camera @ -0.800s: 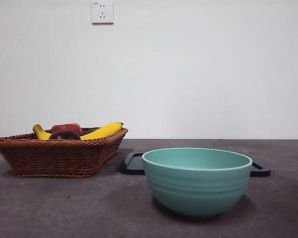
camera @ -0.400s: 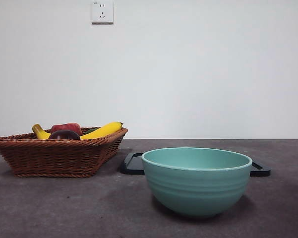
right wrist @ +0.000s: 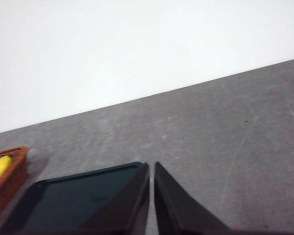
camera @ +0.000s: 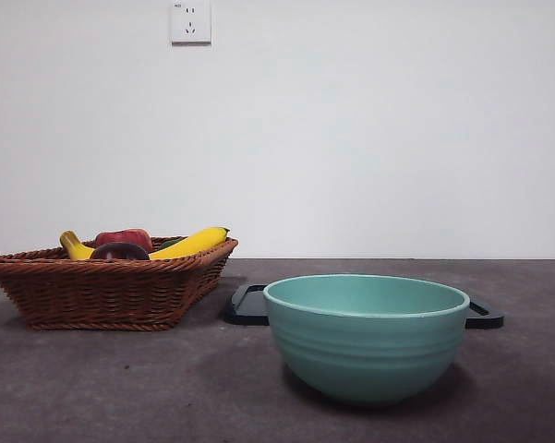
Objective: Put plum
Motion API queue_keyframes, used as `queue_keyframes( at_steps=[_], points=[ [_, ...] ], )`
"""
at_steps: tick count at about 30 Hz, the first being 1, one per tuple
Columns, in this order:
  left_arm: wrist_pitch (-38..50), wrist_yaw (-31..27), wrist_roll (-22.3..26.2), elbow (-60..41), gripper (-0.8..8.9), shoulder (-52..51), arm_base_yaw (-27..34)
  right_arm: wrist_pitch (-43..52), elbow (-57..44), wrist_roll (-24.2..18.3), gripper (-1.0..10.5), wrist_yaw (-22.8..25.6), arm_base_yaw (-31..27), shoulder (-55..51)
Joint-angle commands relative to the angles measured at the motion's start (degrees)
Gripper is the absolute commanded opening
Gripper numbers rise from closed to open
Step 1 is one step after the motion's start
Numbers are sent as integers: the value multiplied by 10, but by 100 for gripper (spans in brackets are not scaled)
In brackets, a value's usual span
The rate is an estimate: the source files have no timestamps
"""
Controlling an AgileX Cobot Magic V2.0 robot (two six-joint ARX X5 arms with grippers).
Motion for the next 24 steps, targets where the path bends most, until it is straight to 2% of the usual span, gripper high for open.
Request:
queue_keyframes(
  at_steps=[1,4,13,19,24],
  points=[
    [-17,39,26,47,9,39,2,-21,53,-2,5,-23,0,32],
    [-56,71,60,98,9,92,2,-66,114,-22,5,-55,0,82],
    [-186,176,170,262,9,257,-8,-243,281,-113,5,-167,2,254],
    [-287,211,233,353,9,334,-36,-339,368,-167,5,-204,27,343],
    [-351,213,259,408,9,379,-77,-406,424,-208,5,-205,72,410]
  ],
)
